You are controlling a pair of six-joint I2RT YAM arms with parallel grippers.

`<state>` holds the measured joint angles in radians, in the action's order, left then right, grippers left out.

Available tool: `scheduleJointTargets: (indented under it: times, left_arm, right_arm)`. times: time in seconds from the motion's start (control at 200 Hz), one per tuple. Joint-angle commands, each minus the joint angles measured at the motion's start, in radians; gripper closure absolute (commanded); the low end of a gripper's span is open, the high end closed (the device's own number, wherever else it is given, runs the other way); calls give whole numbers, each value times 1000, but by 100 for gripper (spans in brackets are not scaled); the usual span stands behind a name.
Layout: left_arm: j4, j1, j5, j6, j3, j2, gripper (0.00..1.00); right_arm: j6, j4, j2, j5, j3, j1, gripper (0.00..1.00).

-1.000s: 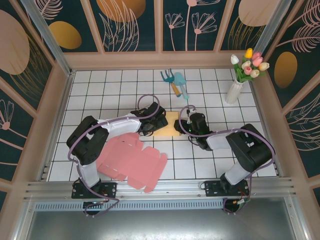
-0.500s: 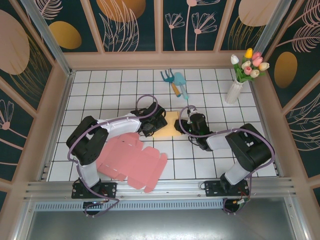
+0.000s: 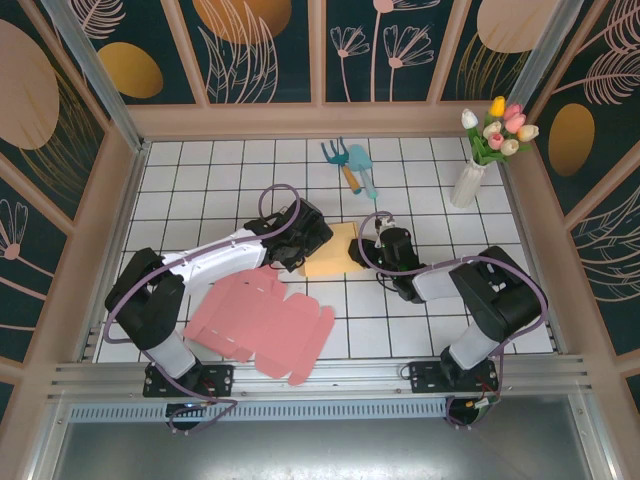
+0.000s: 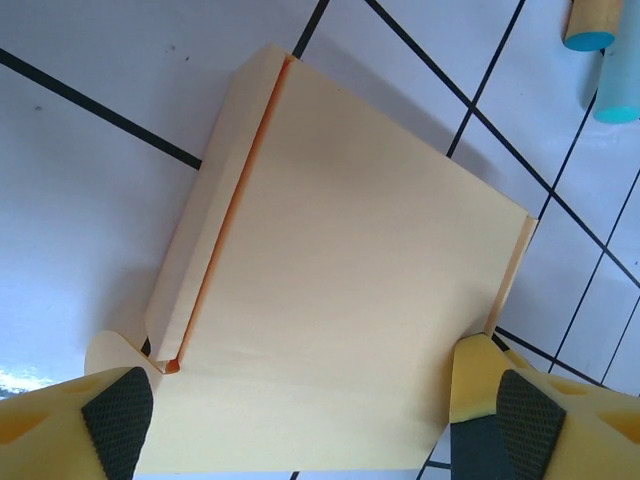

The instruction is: Fold the paper box

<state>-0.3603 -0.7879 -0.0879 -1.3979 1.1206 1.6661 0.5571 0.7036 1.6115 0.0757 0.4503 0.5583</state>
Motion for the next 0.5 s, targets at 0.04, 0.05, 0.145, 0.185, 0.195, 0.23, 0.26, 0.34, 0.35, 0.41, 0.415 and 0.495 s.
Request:
scheduleJointTargets:
  times: [0.04, 0.05, 0.145, 0.185, 0.195, 0.23, 0.26, 0.34, 0.35, 0.41, 0.415, 0.495]
  left_arm:
    - [-10, -6, -2, -38, -23, 32, 1]
    - [-9, -7, 0, -40, -24, 35, 1]
    - [3, -12, 0, -60, -32, 42, 2]
    - [8, -14, 3, -64, -33, 62, 1]
    - [9, -14, 3, -65, -32, 70, 2]
    - [9, -15, 5, -70, -30, 78, 2]
    - [12, -15, 6, -73, -29, 82, 1]
    - [19, -20, 8, -83, -25, 92, 2]
    - [20, -21, 8, -83, -25, 93, 2]
    - [24, -27, 10, -89, -20, 102, 3]
    - [23, -27, 10, -89, -20, 103, 3]
    - [29, -33, 11, -89, -10, 115, 6]
  right_arm:
    - [7, -34, 24, 0, -22, 11, 59]
    - [7, -35, 23, -2, -22, 11, 59]
    - [6, -36, 20, -7, -25, 11, 59]
    - [4, -35, 21, -7, -25, 11, 59]
    - [5, -35, 22, -7, -25, 11, 59]
    - [4, -35, 23, -7, -25, 11, 59]
    - [4, -34, 25, -7, -25, 10, 59]
    - [3, -30, 30, -6, -25, 11, 59]
    - [3, -30, 32, -6, -25, 11, 59]
    - [3, -28, 37, -8, -25, 11, 59]
    - [3, -27, 37, -8, -25, 11, 59]
    - [3, -24, 41, -7, -25, 11, 59]
